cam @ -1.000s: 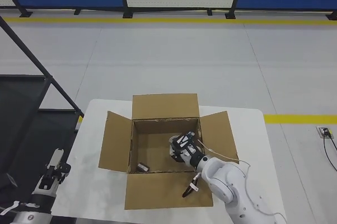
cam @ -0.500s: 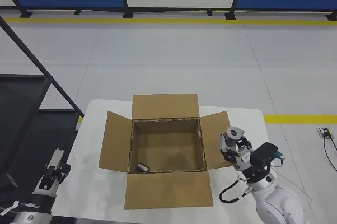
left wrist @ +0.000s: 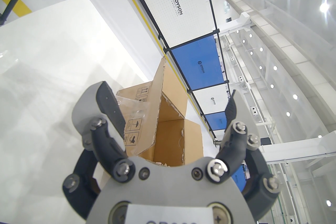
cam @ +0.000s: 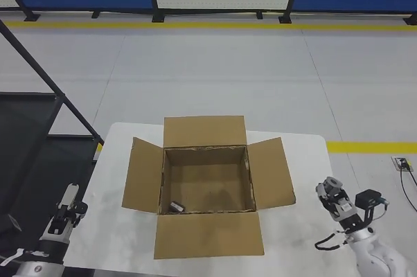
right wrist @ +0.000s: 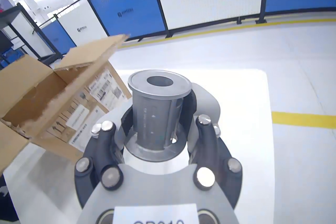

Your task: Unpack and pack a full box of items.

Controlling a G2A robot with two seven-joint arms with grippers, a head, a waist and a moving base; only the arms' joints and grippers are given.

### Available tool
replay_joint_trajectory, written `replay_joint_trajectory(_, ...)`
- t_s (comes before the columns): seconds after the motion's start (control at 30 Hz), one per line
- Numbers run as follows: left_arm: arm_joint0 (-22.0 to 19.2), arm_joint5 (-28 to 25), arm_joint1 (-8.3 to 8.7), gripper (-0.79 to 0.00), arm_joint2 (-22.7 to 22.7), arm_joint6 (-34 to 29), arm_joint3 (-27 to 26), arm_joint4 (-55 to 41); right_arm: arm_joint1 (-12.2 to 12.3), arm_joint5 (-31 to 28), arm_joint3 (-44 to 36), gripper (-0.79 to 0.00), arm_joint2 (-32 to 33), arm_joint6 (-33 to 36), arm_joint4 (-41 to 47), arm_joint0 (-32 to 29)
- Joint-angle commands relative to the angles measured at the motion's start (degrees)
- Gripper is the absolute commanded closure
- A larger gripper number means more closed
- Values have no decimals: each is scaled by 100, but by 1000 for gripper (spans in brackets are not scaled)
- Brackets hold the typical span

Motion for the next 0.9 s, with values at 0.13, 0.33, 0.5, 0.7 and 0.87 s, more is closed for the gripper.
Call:
replay_joint_trajectory(0.13, 0, 0, 0, -785, 0, 0, 0, 0, 10, -8, 126, 0, 1, 28, -62, 42)
replay_joint_trajectory(0.33, 0, 0, 0, -785, 0, 0, 0, 0, 11, 192, -7, 0, -135, 220, -294, 11)
replay_joint_trajectory(0.5, 0, 0, 0, -785, 0, 0, 0, 0, 38, 352, 252, 0, -400, 61, -921, 142)
replay_joint_trajectory(0.7, 0, 0, 0, -785, 0, 0, 0, 0, 99, 459, 921, 0, -515, -547, -1510, 356)
replay_joint_trajectory(0.87, 0, 0, 0, -785, 0, 0, 0, 0, 124, 608, 1341, 0, -627, -732, -1673, 532)
